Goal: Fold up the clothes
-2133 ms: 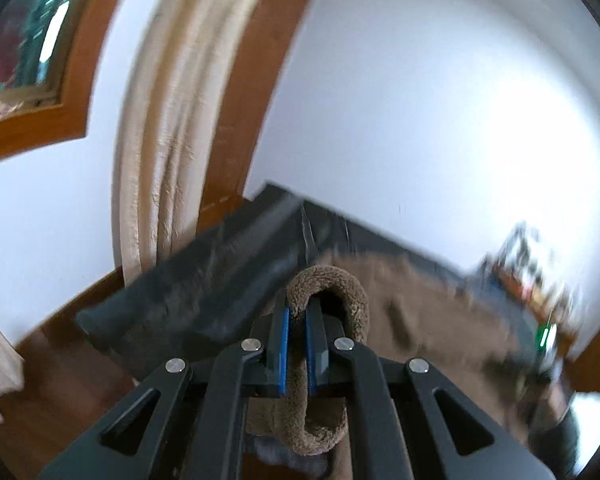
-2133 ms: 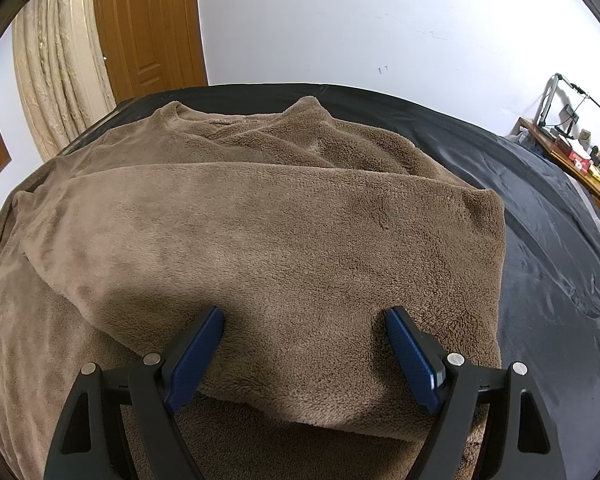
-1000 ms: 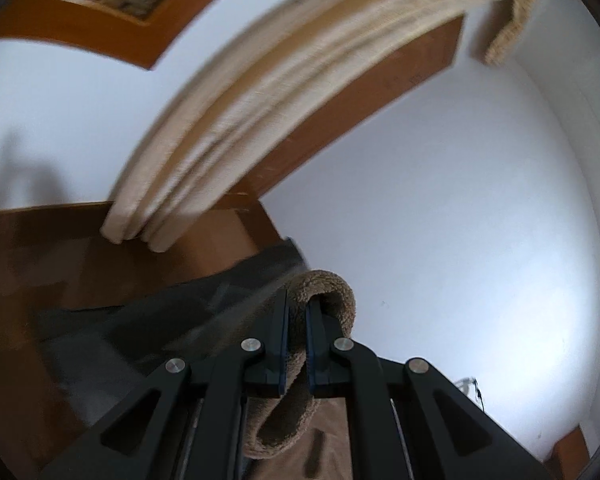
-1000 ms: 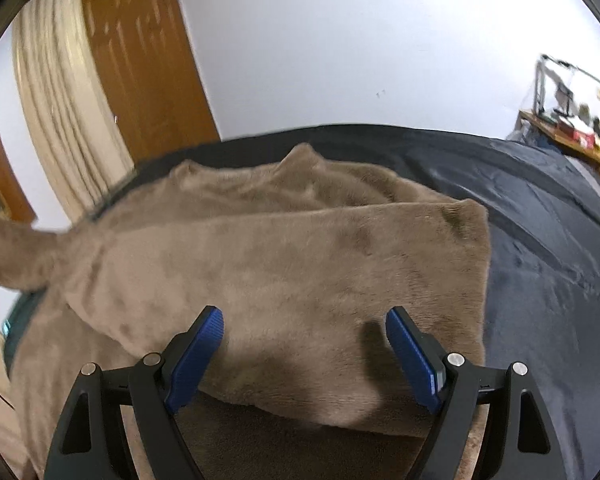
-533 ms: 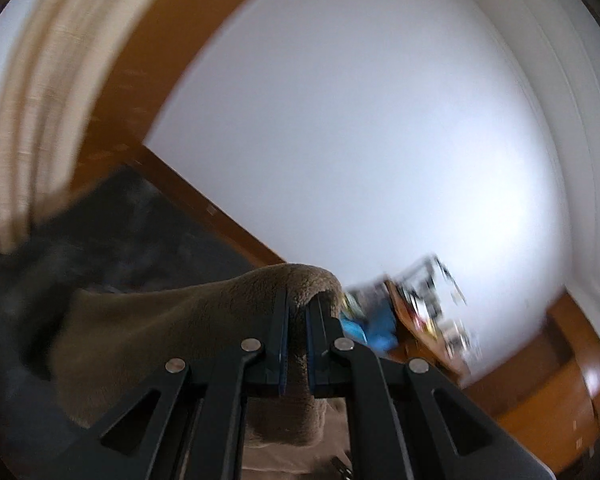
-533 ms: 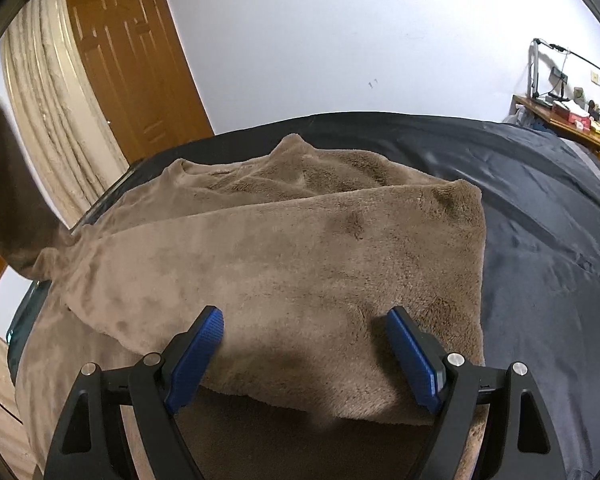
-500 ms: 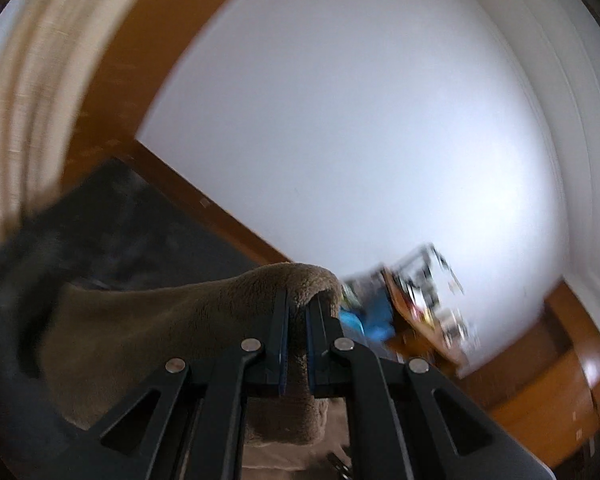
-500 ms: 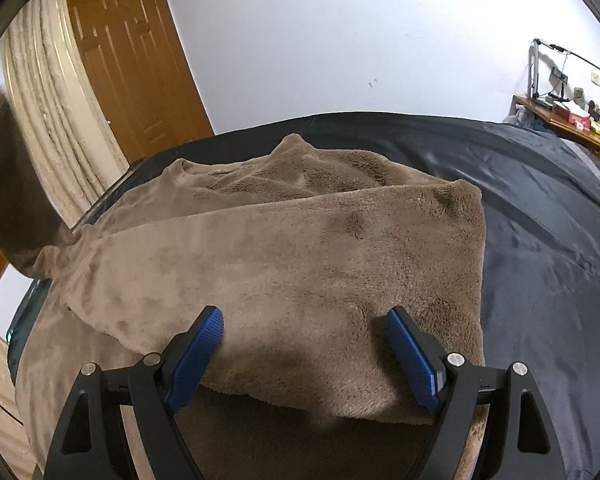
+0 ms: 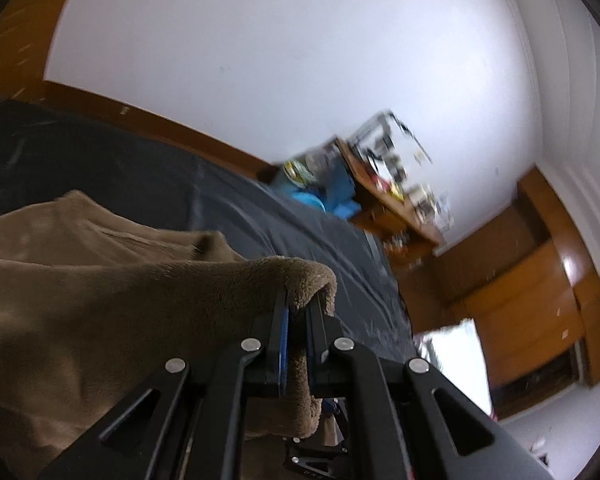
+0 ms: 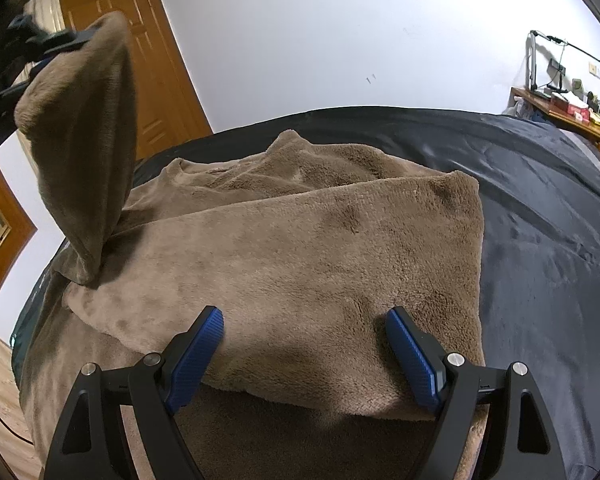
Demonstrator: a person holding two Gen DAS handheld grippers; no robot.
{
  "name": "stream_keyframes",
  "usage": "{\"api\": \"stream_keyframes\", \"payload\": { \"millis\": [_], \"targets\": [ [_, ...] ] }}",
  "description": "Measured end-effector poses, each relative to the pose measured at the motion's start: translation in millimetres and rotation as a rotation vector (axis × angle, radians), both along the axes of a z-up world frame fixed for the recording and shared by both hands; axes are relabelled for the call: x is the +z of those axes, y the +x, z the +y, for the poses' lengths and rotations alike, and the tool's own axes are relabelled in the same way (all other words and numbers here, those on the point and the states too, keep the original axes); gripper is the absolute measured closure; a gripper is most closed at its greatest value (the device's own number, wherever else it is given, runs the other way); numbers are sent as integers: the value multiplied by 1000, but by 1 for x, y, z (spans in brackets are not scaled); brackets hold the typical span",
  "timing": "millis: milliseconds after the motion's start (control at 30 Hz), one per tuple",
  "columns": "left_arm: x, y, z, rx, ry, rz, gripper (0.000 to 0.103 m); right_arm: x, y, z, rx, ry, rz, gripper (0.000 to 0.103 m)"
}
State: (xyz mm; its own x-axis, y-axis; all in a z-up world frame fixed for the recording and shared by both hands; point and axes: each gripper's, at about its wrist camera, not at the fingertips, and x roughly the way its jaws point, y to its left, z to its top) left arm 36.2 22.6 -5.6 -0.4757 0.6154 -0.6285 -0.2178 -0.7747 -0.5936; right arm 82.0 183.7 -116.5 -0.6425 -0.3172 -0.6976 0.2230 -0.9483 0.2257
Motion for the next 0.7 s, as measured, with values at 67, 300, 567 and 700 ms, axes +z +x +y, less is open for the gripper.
{"api": "stream_keyframes", "payload": {
  "millis": [67,300,567,700],
  "targets": [
    [-10,-1,23,-51,-31,-20,95,-1,-1,0,0,-4,-3,18],
    [-41,3,87,-199,-162,-41,74,-2,-3,9,-7,-61,-5,18],
    [-29,30,47,-190,-178,52,44,1,-2,10,36,-142,7,18],
    [-33,46,-20,-70,-168,43,40,2,0,15,39,-201,12,18]
  ]
}}
